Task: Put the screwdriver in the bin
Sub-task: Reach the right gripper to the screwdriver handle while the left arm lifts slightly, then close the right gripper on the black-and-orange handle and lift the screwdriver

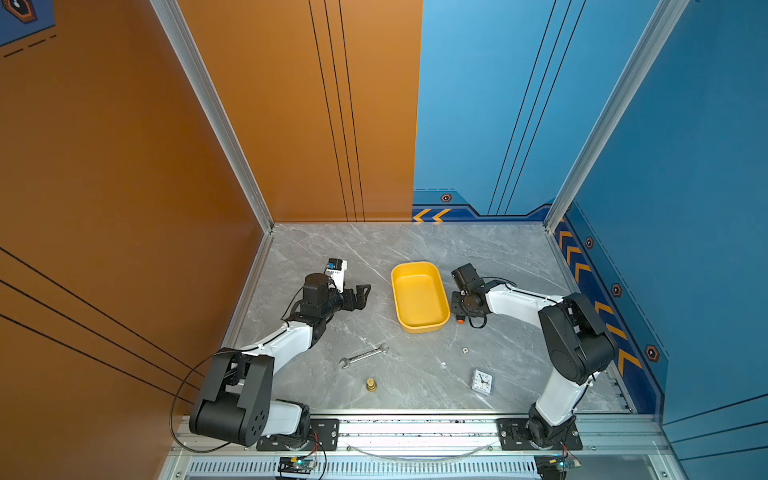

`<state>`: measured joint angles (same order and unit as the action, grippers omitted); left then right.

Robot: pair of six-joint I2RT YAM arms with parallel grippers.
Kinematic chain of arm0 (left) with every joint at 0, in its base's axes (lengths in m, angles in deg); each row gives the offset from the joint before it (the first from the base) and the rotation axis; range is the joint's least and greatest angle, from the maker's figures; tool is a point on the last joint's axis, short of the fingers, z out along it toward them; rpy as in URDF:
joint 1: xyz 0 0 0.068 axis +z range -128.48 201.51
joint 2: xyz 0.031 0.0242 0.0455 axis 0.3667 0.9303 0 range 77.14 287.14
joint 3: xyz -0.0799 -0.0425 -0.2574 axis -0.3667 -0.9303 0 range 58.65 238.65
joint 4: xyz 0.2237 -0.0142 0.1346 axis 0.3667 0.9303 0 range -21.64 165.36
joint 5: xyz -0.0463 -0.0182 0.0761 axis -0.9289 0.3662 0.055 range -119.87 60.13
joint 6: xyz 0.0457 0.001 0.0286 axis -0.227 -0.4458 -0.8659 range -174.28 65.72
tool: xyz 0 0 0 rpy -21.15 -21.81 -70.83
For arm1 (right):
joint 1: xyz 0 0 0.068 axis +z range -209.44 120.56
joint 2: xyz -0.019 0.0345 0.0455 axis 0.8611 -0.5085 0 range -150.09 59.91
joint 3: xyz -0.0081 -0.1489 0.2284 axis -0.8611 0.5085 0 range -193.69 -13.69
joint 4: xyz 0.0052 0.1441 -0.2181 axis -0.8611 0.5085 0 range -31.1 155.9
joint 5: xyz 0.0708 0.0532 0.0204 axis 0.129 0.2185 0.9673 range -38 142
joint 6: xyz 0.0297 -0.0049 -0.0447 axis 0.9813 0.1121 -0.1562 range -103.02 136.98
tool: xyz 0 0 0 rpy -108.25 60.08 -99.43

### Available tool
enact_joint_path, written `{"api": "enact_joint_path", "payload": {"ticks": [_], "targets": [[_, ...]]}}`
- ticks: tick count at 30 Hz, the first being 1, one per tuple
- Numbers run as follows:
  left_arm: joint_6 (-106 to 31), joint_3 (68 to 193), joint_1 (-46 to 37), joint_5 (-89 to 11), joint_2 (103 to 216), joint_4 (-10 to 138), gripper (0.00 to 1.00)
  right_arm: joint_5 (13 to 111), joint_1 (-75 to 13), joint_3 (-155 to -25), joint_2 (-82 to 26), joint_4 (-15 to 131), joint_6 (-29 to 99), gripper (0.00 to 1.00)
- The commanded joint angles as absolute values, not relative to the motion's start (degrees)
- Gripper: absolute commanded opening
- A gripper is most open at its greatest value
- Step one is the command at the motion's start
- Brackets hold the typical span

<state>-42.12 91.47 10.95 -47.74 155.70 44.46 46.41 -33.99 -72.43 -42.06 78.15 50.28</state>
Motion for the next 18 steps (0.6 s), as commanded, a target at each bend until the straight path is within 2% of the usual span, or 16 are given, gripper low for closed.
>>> {"api": "enact_joint_path", "payload": {"ticks": [1,8,12,18], "targets": [[-40.8,91.5,11.1,-49.8,155.8,45.0,0.98,49.2,-35.0,-72.1,-41.1,79.5,50.3,0.0],[-40.5,91.9,11.1,-51.4,156.0,45.1,0.98,51.2,-35.9,-72.7,-31.5,80.3,49.9,0.0],[-40.1,92.2,11.1,-51.7,156.3,45.2,0.98,48.0,-32.4,-76.3,-27.8,83.3,46.0,0.0],[-40.1,92.3,11.1,-51.9,156.2,45.3,0.98,45.9,-26.2,-82.2,-26.8,85.6,46.8,0.0]]}}
